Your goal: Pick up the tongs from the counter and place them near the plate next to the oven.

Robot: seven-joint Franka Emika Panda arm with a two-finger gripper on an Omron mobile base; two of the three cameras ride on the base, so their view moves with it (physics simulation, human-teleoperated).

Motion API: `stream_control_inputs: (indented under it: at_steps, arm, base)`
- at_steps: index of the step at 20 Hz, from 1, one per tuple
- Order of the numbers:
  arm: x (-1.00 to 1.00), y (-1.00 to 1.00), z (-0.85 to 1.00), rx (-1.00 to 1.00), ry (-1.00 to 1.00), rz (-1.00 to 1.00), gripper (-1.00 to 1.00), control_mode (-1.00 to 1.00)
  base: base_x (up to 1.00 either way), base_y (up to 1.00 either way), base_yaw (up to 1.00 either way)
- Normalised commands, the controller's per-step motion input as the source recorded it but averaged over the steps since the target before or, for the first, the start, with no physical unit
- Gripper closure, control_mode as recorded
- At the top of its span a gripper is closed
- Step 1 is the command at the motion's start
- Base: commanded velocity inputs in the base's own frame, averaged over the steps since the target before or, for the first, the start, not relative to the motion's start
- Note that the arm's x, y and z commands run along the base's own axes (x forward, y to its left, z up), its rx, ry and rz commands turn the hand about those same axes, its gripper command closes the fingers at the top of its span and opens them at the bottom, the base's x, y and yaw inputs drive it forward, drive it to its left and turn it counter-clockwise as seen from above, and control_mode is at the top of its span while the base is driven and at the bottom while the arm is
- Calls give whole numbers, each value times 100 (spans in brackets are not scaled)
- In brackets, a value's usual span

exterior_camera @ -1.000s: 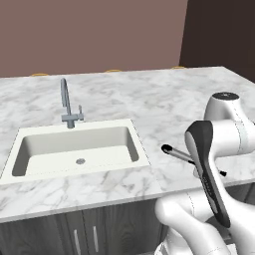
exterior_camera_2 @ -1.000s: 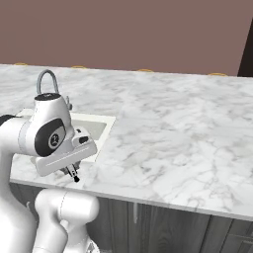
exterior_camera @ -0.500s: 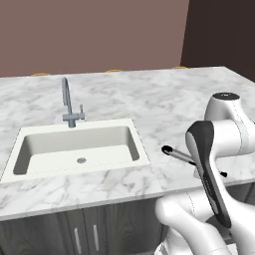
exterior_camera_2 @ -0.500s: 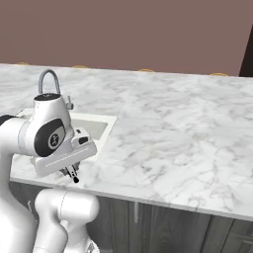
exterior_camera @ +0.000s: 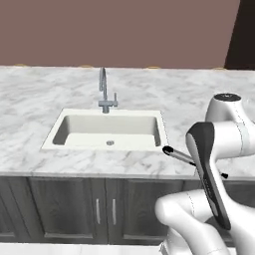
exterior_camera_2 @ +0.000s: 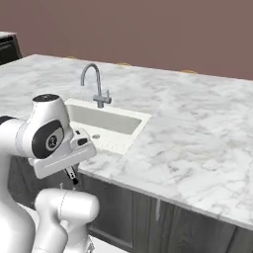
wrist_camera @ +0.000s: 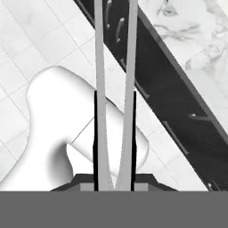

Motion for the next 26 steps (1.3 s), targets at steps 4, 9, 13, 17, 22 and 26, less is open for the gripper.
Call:
stream_control_inputs:
  at_steps: [4,9,13,17,22,26]
  arm:
    - [0,0,0,0,0,0,100,100]
    - [0,0,0,0,0,0,100,100]
    - [0,0,0,0,0,0,100,100]
    - [0,0,0,0,0,0,100,100]
    - [0,0,0,0,0,0,100,100]
    - [0,0,0,0,0,0,100,100]
  base:
    - [-14,33,65]
    - [1,5,77]
    - [0,-9,80]
    - [-3,-39,71]
    - [0,-11,64]
    - [0,0,52]
